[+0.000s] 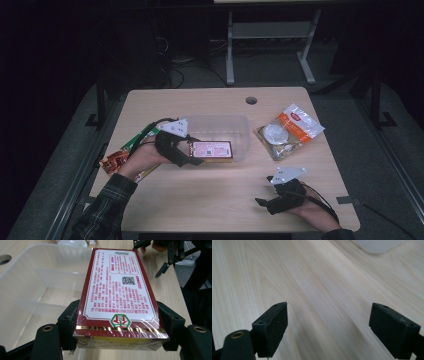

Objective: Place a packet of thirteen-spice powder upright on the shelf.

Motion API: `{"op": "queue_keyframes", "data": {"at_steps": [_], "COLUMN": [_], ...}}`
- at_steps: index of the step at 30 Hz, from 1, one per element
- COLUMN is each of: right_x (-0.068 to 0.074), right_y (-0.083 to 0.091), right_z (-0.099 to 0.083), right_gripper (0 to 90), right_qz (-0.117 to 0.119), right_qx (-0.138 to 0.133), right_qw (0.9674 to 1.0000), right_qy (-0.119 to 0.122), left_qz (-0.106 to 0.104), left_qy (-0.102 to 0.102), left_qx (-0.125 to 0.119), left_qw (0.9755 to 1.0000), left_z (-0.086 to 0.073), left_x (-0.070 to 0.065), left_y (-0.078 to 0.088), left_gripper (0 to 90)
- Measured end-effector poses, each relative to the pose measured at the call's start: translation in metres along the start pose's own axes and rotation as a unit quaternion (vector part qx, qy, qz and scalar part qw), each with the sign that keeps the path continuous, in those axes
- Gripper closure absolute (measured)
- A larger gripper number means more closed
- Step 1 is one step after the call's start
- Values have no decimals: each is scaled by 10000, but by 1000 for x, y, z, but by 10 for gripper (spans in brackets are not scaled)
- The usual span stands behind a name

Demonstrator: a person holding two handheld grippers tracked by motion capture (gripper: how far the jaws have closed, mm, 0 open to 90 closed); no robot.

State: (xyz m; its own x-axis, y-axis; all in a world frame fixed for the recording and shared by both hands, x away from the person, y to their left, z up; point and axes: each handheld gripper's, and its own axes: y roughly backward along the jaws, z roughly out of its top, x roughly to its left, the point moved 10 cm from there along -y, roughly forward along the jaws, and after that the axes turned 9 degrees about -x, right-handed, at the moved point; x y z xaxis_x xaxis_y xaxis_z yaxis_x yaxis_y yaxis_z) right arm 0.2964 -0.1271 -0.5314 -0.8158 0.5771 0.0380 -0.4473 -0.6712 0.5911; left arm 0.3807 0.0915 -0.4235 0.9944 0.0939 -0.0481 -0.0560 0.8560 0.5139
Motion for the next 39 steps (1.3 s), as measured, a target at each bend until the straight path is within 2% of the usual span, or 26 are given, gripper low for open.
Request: {"op": "queue_keyframes", "data": {"at_steps": [8,15,17,23,28,29,33,37,39], "right_x": [-1,0,1,0,-1,-1,-1,0,0], "right_y": [1,1,2,3,4,4,4,4,5], "right_z": [2,5,6,8,7,7,7,8,8], "right_gripper": [149,149,149,149,150,150,153,153,154], "right_qz": [-31,-11,0,-2,-9,-11,8,-4,-4], "right_qx": [-60,-135,-160,-243,-246,-253,-242,-244,-255], "right_qw": [10000,9999,9999,9997,9997,9997,9997,9997,9997], "right_qy": [66,24,15,-17,-19,-13,-33,-5,-10], "left_qz": [87,66,97,84,115,162,140,137,178], "left_qy": [5,25,-4,105,41,51,54,72,94], "left_qx": [-2,73,151,228,411,429,511,475,554], "left_qw": [10000,9999,9998,9997,9991,9989,9986,9988,9983], "left_z": [14,22,21,17,13,13,14,15,12], "left_x": [25,44,50,65,77,79,83,86,89], "left_y": [-7,-19,-23,-35,-45,-47,-53,-57,-59], "left_gripper": [315,315,315,315,315,314,314,314,313]}}
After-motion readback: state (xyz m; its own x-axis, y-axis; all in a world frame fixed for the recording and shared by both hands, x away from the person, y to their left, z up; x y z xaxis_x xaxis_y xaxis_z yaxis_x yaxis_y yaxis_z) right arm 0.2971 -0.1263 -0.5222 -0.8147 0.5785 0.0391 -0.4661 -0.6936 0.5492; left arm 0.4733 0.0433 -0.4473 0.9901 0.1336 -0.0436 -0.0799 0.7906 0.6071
